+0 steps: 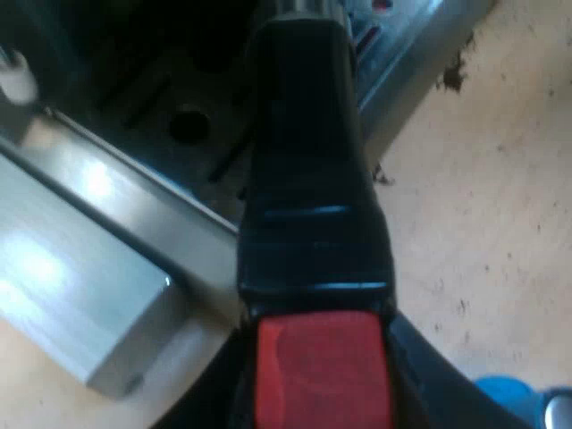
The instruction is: Put the handle in the coffee machine
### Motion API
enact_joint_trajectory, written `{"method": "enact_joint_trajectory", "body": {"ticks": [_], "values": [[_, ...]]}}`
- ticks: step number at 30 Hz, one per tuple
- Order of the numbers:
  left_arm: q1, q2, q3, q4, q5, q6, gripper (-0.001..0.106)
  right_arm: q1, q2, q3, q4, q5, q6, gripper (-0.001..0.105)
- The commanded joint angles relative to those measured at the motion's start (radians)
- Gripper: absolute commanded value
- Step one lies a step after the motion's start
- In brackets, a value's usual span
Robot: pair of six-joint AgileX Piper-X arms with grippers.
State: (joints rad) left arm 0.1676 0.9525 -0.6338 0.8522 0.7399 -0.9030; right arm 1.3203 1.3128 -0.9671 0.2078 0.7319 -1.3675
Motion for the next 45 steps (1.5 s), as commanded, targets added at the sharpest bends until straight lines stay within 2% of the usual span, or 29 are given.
{"method": "enact_joint_trajectory", "body": {"ticks": [1,4,12,17,23,25,27,29,31,36,41,45], "values": [[-0.001,0.024,-0.008,-0.054,0.084,0.012,0.0,0.002,0.045,-0.004,-0.137,0.05,-0.083,0.087],[-0.001,0.067,-0.008,-0.086,0.09,0.012,0.0,-0.001,0.085,-0.004,-0.235,0.058,-0.136,0.087],[-0.001,0.111,-0.008,-0.161,0.157,0.012,0.0,-0.003,0.141,-0.004,-0.309,0.06,-0.136,0.088],[-0.001,0.145,-0.008,-0.226,0.157,0.012,0.0,-0.003,0.163,-0.004,-0.309,0.123,-0.139,0.087],[-0.001,0.182,-0.023,-0.245,0.166,0.012,0.0,-0.003,0.186,-0.004,-0.348,0.204,-0.144,0.087],[-0.001,0.195,-0.034,-0.246,0.172,0.012,0.0,-0.003,0.2,-0.004,-0.382,0.214,-0.183,0.087],[-0.001,0.203,-0.047,-0.246,0.173,0.012,0.0,-0.003,0.219,-0.004,-0.434,0.218,-0.233,0.083],[-0.001,0.212,-0.065,-0.246,0.177,0.012,0.0,-0.003,0.252,-0.004,-0.535,0.26,-0.289,0.074],[-0.001,0.217,-0.073,-0.246,0.182,0.012,0.0,-0.006,0.28,-0.004,-0.6,0.275,-0.315,0.071],[-0.017,0.225,-0.076,-0.245,0.182,0.012,0.0,-0.026,0.344,-0.004,-0.734,0.305,-0.352,0.071],[-0.037,0.226,-0.079,-0.261,0.179,0.012,0.0,-0.059,0.409,-0.006,-0.92,0.318,-0.44,0.071],[-0.037,0.226,-0.081,-0.263,0.179,0.012,0.0,-0.071,0.427,-0.007,-0.961,0.318,-0.471,0.071]]}}
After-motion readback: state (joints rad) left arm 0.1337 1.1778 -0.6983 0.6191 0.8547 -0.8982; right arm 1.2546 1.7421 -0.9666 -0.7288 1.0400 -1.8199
